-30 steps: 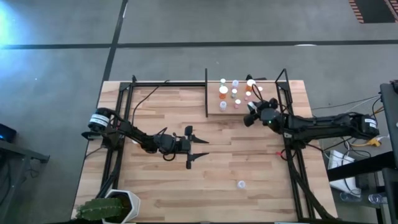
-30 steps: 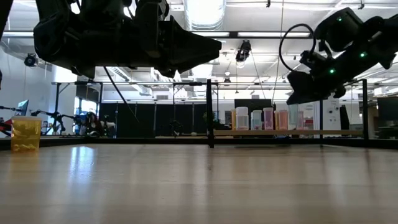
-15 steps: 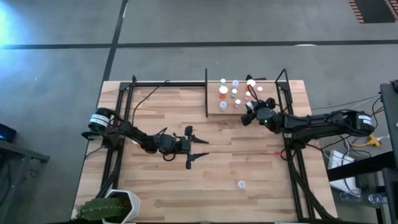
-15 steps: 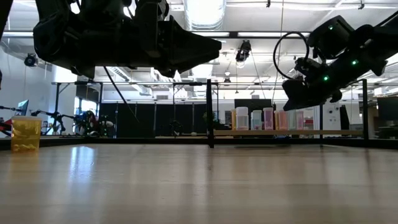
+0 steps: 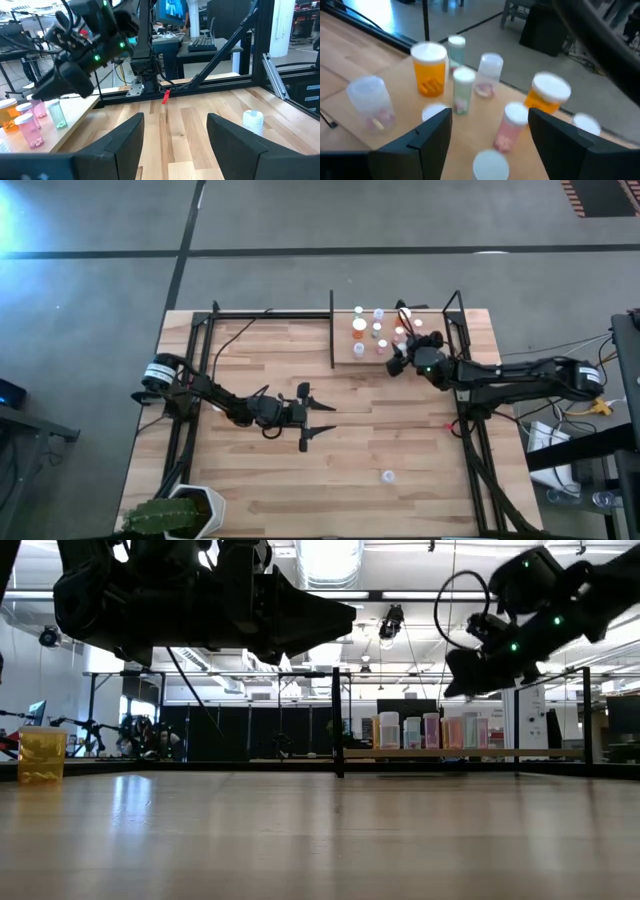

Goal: Pick and place medicine bottles onto shelf by color
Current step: Put the transparent pill bottle on the shelf

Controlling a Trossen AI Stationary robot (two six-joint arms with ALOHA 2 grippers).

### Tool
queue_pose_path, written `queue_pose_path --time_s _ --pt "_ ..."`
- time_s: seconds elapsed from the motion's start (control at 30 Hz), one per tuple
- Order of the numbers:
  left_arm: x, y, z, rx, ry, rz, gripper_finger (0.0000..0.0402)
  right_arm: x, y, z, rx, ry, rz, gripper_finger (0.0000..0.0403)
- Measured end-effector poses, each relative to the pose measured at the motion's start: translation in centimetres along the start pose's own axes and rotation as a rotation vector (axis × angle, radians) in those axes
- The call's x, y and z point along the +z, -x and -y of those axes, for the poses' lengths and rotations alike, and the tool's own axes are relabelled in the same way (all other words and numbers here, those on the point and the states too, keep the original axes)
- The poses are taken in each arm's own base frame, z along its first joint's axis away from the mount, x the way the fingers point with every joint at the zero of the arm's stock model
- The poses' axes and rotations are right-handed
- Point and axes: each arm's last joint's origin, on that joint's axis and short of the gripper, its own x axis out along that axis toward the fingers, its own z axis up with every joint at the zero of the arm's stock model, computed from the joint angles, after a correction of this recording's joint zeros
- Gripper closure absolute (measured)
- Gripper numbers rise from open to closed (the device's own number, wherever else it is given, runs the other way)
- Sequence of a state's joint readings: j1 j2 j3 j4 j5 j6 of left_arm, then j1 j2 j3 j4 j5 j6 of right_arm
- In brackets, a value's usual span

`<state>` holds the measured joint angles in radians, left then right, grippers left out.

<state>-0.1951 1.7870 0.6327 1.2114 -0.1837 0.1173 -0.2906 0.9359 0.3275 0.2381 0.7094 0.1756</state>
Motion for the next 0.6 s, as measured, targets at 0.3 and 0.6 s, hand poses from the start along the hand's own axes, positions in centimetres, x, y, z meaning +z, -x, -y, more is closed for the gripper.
queue_pose_path --time_s 0.3,0.6 --pt "0.4 0.1 0.5 -0.029 -0.017 -0.109 0.0212 5.3 3.3 -0.7 0.079 0.162 -0.078 0.0171" --pt "2.7 1.1 2.7 -0.140 -0.084 -0.302 0.0326 3.3 10.3 -5.2 0.434 0.318 -0.145 0.0351"
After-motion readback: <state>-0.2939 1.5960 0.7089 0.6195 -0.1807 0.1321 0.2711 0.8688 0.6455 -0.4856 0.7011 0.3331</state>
